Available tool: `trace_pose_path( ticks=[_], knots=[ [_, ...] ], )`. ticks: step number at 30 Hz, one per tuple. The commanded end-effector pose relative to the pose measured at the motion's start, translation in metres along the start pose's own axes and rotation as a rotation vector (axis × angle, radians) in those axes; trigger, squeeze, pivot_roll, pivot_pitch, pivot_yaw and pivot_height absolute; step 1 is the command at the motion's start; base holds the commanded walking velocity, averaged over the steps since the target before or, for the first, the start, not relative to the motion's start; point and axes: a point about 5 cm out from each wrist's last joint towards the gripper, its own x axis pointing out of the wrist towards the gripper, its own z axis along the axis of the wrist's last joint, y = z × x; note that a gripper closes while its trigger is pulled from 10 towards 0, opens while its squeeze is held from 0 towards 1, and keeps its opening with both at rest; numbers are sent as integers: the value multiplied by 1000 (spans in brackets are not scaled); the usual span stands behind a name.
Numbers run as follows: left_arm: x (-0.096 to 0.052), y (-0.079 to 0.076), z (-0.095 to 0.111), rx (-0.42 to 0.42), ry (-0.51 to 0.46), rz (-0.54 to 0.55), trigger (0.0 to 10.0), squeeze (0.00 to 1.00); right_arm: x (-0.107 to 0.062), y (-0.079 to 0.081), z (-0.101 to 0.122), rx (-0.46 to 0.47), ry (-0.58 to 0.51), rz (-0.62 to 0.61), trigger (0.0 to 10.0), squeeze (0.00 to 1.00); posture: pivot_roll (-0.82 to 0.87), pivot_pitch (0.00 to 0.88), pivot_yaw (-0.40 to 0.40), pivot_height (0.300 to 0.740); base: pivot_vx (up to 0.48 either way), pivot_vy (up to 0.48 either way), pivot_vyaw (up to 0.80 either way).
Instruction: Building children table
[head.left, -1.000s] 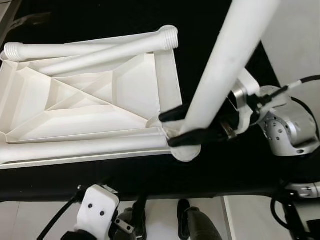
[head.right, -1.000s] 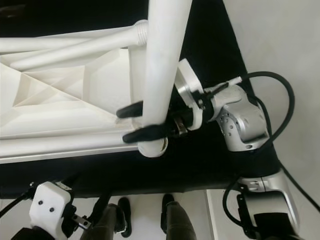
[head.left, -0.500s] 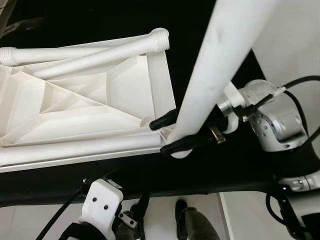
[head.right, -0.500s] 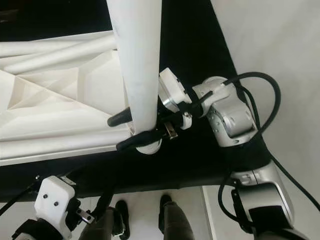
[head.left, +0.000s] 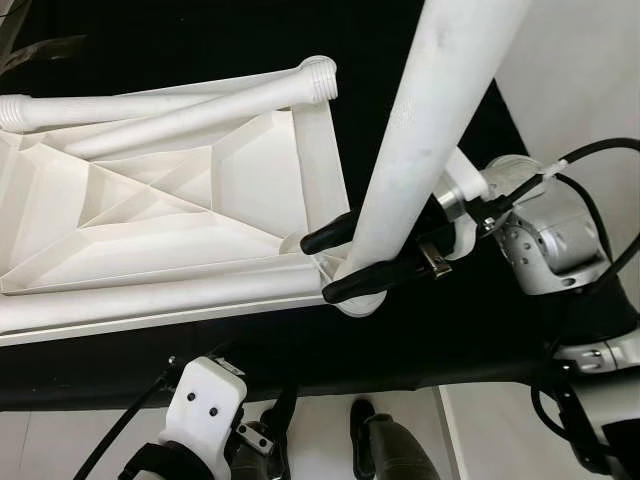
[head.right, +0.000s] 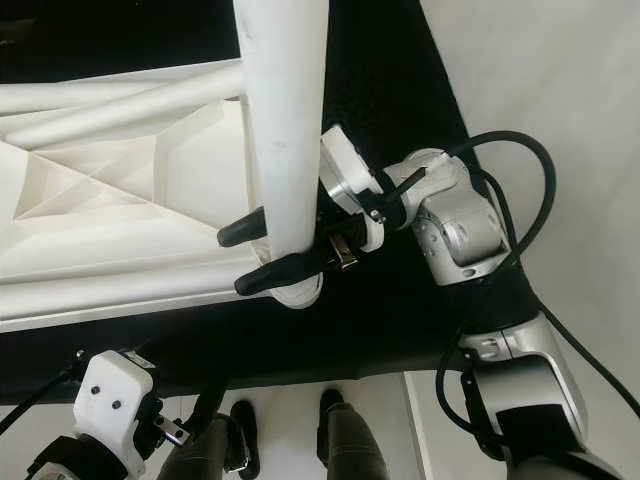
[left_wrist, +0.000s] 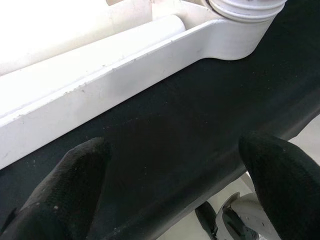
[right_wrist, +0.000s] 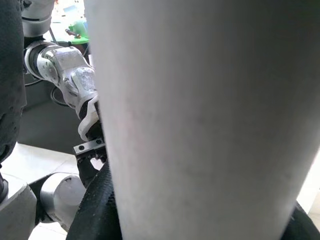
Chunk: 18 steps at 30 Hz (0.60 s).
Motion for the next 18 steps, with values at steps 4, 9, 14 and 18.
trace_pose_path(
  ticks=[4,9,14,18],
  knots=[
    [-2,-2,-4,-14,22,-1,10000,0,6,-2,-15,30,37,20,10000,0,70,438,45,740,0,0,0],
    [-4,-3,-4,-15,24,0,10000,0,5,-5,-15,39,25,15,10000,0,70,439,44,740,0,0,0],
    [-4,-3,-4,-17,24,-1,10000,0,5,-6,-17,44,22,14,10000,0,75,441,44,740,0,0,0],
    [-4,-4,-4,-17,24,0,10000,0,4,-9,-16,39,20,7,10000,0,77,446,45,740,0,0,0]
  ],
)
